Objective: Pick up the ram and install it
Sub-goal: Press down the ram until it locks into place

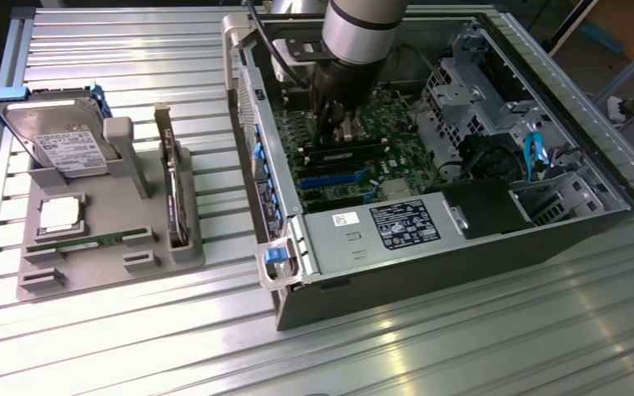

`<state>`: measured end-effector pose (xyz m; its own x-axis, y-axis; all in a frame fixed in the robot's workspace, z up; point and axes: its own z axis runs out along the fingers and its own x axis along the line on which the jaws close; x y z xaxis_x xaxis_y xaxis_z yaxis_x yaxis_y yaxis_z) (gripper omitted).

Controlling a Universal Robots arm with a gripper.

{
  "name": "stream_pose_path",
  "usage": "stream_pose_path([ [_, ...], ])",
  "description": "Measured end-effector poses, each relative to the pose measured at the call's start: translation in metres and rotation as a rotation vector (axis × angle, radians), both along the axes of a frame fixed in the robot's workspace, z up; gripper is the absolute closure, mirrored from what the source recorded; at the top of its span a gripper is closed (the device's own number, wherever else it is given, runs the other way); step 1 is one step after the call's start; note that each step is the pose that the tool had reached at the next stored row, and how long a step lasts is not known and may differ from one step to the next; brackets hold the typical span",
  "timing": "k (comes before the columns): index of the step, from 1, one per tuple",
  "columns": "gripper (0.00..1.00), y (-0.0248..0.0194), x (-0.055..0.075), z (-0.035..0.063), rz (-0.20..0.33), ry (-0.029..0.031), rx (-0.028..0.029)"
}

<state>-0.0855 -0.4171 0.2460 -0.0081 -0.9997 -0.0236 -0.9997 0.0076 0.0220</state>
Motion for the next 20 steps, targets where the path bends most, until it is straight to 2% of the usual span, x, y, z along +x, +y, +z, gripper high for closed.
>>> stream_pose_path([
  [2,0.89,0.0000,0.000,0.0031,0.000,0.0000,-0.0005],
  [15,0.89,0.0000,0.000,0.0032,0.000,0.0000,-0.0005],
  [20,0.89,0.0000,0.000,0.0121,0.000,0.0055,-0.0008],
])
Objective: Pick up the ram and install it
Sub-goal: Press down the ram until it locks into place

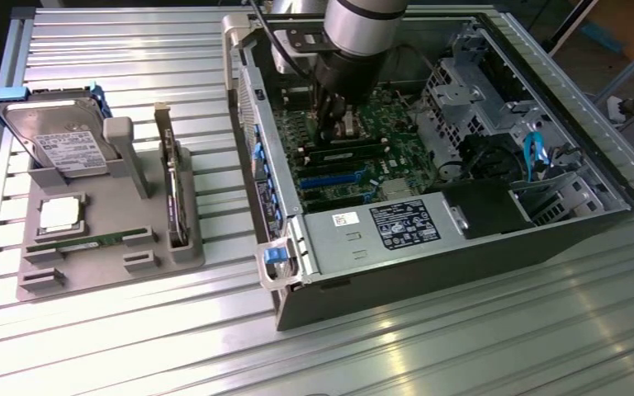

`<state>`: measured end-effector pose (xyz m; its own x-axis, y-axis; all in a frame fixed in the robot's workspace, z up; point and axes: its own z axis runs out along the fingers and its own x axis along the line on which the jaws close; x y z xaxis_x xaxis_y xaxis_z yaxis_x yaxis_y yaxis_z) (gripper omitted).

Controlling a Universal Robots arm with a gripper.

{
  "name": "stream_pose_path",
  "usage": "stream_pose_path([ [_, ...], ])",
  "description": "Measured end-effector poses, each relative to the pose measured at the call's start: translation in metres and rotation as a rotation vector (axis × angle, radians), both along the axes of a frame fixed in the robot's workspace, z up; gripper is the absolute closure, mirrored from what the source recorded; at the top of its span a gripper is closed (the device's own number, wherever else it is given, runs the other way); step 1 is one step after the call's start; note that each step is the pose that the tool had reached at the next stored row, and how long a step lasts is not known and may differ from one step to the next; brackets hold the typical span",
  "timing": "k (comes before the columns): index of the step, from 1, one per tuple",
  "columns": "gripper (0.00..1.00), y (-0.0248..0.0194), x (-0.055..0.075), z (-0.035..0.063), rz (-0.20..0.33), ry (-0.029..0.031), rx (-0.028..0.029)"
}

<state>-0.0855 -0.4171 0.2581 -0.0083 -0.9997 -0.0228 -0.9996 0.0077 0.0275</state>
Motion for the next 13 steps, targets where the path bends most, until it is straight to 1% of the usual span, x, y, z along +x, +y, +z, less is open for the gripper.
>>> stream_pose_path([
  [7,0.89,0.0000,0.000,0.0173,0.000,0.0076,-0.0003],
  [13,0.89,0.0000,0.000,0.0362,0.000,0.0132,-0.0019],
])
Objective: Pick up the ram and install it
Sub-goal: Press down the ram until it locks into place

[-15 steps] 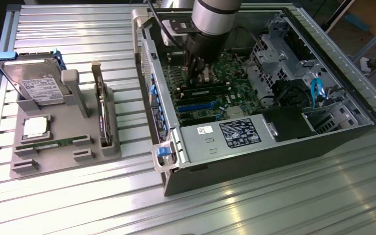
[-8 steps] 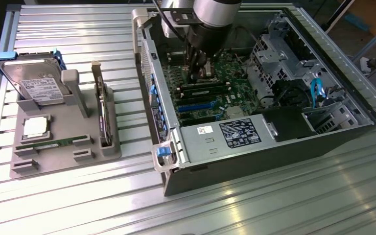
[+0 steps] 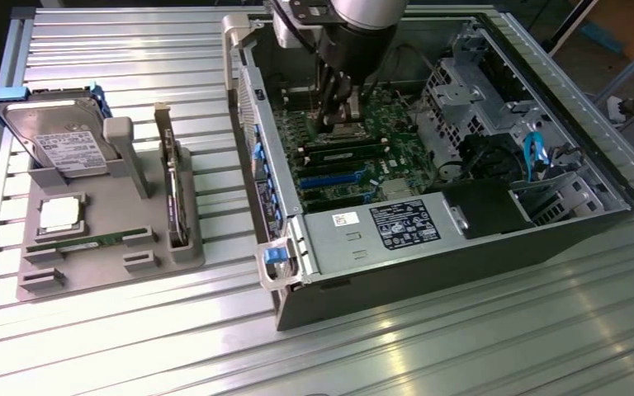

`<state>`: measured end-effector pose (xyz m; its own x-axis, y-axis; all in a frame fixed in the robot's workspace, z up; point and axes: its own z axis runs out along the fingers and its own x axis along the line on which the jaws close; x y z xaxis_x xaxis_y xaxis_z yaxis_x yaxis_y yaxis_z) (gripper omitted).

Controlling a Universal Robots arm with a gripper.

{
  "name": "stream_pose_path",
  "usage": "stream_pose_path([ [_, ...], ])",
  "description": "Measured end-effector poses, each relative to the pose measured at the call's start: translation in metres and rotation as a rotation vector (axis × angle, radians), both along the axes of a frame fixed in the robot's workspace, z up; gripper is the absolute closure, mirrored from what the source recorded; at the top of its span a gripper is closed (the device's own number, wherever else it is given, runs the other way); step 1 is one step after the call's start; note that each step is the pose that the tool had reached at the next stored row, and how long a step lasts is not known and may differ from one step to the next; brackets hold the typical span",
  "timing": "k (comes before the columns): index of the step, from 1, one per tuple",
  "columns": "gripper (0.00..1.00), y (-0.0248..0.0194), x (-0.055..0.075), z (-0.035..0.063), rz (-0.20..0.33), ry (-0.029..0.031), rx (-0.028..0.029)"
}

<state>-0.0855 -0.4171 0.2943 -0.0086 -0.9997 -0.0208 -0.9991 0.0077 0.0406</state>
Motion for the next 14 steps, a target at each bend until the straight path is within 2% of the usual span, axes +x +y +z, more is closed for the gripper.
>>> stream_pose_path([
  [9,0.89,0.0000,0.000,0.0207,0.000,0.0082,-0.0021],
  [14,0.89,0.0000,0.000,0.0220,0.000,0.0085,-0.0022],
])
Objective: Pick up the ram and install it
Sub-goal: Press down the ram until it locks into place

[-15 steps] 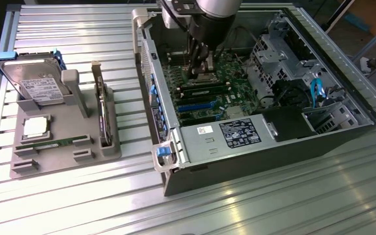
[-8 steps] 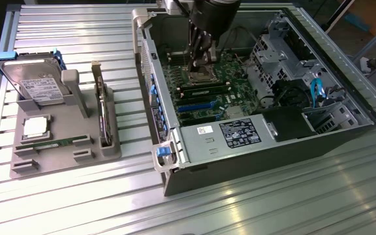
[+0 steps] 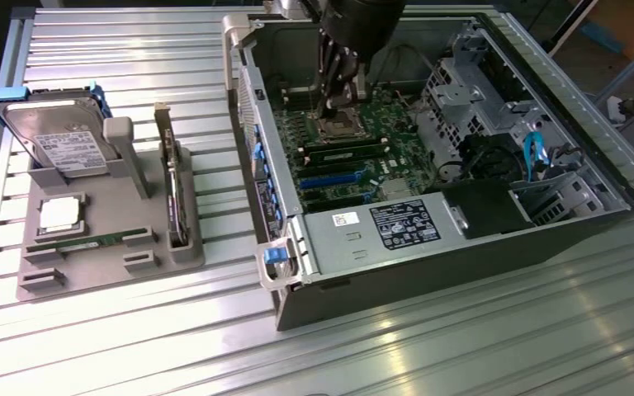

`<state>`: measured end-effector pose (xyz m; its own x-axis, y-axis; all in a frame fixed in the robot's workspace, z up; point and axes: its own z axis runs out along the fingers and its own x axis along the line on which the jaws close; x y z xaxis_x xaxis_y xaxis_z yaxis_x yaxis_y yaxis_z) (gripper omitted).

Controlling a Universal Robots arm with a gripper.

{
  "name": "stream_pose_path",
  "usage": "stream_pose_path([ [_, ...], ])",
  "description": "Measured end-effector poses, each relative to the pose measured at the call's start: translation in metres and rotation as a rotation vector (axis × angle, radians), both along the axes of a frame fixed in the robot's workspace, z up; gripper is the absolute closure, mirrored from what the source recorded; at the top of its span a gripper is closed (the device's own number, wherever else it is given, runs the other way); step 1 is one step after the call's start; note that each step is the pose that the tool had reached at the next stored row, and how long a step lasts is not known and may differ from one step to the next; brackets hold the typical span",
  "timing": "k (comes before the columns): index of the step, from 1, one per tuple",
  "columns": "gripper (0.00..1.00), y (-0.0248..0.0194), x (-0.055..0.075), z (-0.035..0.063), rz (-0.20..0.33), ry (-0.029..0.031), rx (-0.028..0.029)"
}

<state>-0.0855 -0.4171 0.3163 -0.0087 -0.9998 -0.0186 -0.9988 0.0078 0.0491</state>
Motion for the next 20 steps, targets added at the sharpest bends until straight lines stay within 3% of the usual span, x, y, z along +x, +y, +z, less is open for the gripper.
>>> stream_pose_path([
  [3,0.89,0.0000,0.003,0.0002,0.000,0.0002,0.0009],
  [13,0.89,-0.0001,0.043,0.0014,0.000,0.0111,0.0013],
  [20,0.89,0.0000,0.042,0.0014,0.000,0.0079,0.0013],
])
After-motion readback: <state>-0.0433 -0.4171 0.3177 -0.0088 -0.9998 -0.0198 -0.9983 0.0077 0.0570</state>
